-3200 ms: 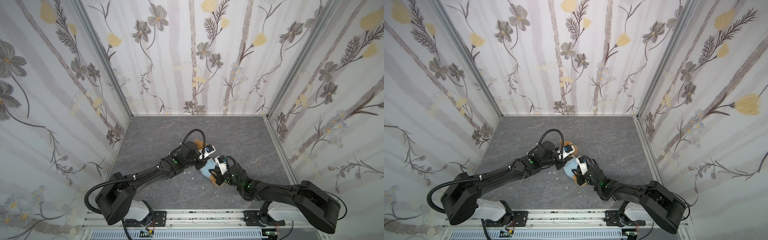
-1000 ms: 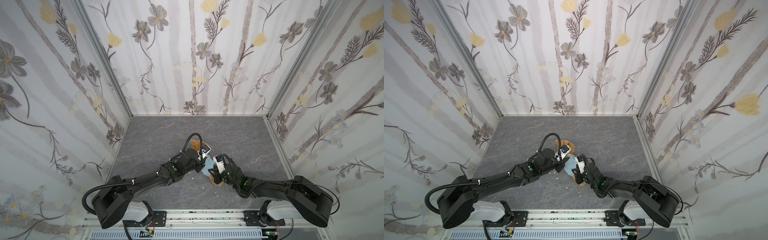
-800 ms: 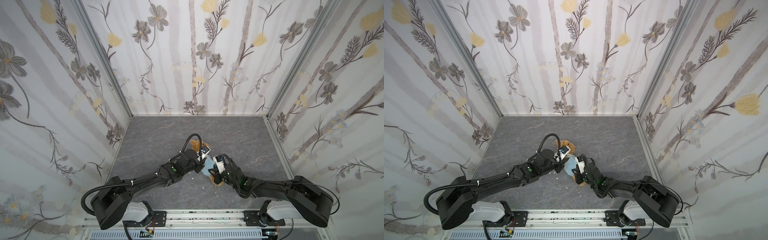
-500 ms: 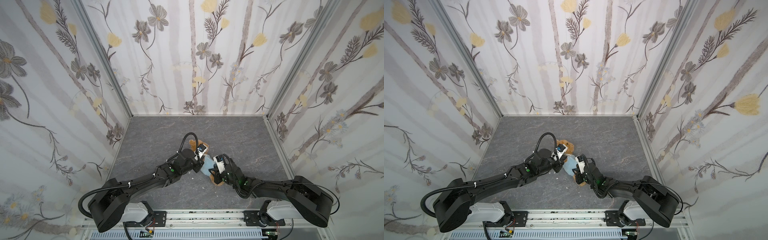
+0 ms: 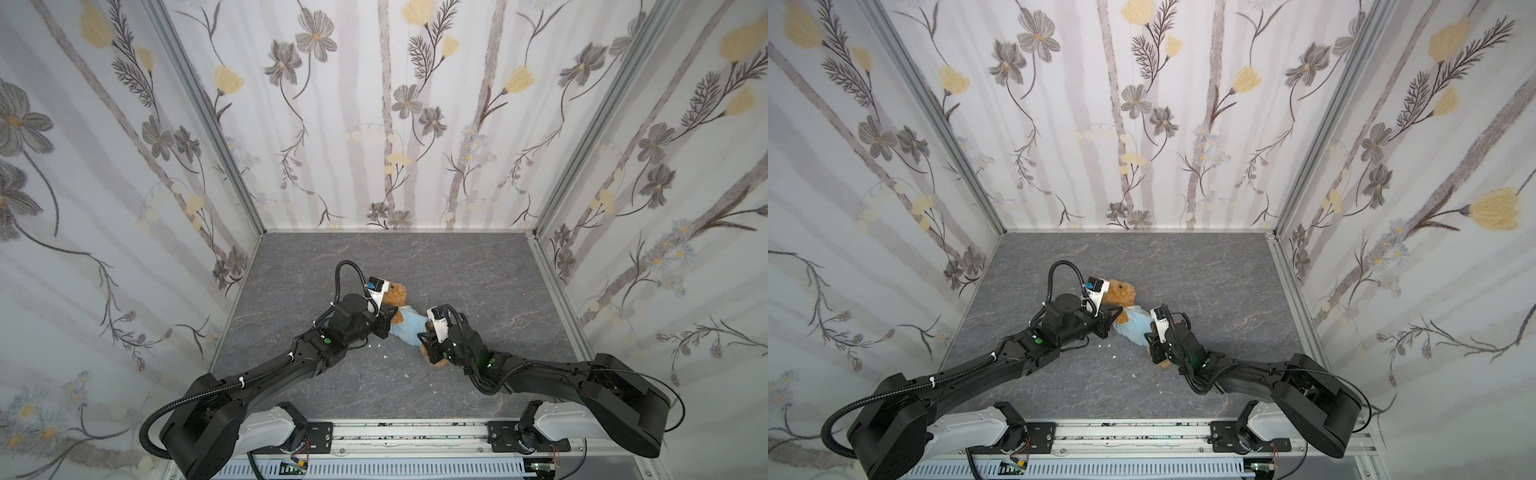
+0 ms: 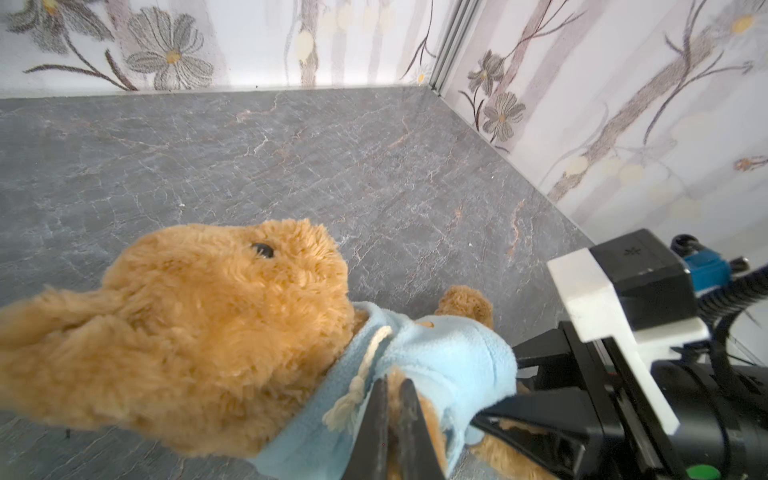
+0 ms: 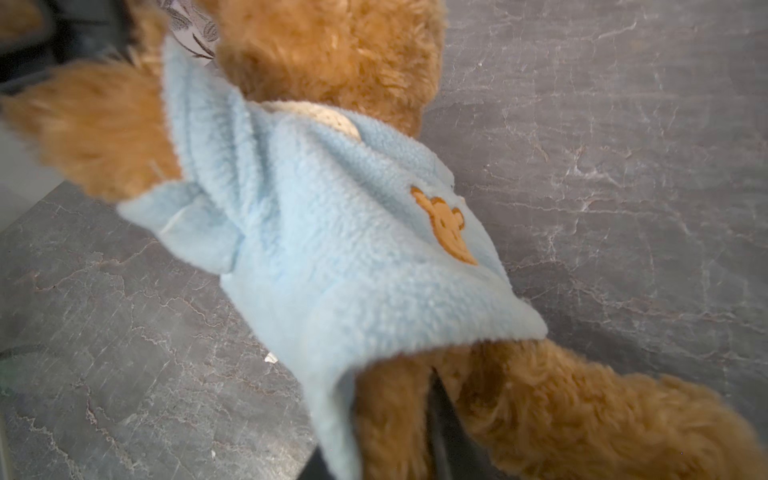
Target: Dress the teddy bear
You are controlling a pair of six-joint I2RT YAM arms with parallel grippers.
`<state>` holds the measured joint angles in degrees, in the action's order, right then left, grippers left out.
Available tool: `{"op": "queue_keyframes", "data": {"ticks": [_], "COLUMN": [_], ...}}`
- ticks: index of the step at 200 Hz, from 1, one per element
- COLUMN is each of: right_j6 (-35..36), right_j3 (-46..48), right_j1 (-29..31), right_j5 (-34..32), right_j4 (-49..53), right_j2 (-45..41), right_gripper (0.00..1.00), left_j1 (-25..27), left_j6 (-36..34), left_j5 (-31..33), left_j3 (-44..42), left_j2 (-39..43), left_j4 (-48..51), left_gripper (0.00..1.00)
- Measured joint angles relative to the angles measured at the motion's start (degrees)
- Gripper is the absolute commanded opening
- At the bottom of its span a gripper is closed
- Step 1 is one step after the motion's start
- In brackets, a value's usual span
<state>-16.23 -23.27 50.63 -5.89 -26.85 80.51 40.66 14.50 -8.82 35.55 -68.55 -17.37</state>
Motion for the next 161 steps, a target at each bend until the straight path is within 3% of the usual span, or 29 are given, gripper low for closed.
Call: {"op": "queue_keyframes", "data": {"ticks": [27,49,73,121,161], "right_j6": [6.62,11.96,16.74,20.76,20.74], "right_j3": [-0.07,-0.26,-0.59,-4.83,-7.78], "right_j1": [0.72,1.44,1.77,2.27,2.16], "right_j5": [-0.74,-0.52,1.66,5.33,2.95], "right_j4": [1.49,1.22,-0.70,-10.21,-18.25], "right_j2": [-7.30,-10.67,-10.14,2.34,10.75], "right_gripper": [0.86,0.92,0.89,0.78,0.61], "left_j1": [0.79,1.25,1.40,3.48,4.17], "left_j6": [0.74,0.98,2.19,4.44,5.92], "left_j5": [0.50,0.44,0.46,1.03,1.33], "left_j3": [-0.11,-0.11,0.59,5.07,5.29], "left_j2": [0.02,-0.04,-0.35,-2.51,-2.51], "left_j4": [-0.20,0.13,1.09,4.90,6.14], "left_gripper": [0.00,0.00,0.00,0.00,0.00]}}
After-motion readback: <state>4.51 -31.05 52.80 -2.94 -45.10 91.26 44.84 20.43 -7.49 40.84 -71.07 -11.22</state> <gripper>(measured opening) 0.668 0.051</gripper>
